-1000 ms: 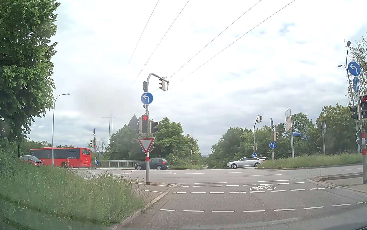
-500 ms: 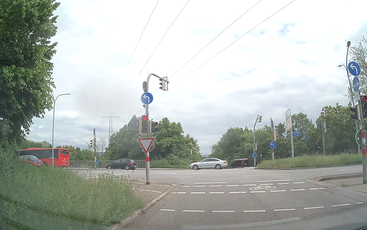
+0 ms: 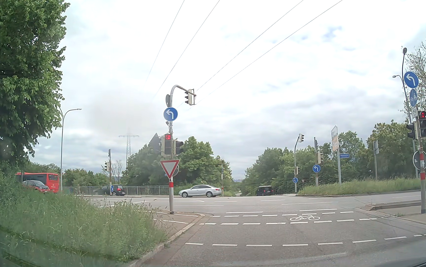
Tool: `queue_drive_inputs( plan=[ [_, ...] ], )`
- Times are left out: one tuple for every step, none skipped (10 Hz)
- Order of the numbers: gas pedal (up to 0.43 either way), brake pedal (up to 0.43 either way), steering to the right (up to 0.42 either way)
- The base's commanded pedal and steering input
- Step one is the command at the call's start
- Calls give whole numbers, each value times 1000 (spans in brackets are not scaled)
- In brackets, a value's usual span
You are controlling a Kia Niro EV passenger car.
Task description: Follow the waypoints while adhering to traffic rules and regulations
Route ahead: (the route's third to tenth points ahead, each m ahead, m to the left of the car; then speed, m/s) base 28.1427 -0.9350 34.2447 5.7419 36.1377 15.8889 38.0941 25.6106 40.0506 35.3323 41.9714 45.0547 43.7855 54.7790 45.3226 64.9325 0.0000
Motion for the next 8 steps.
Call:
queue_drive_inputs(
  plan=[
    [0,244,-4],
    [0,244,-4],
    [0,244,-4],
    [0,244,-4],
    [0,244,-4],
    [0,244,-4],
    [0,244,-4],
    [0,244,-4]
  ],
)
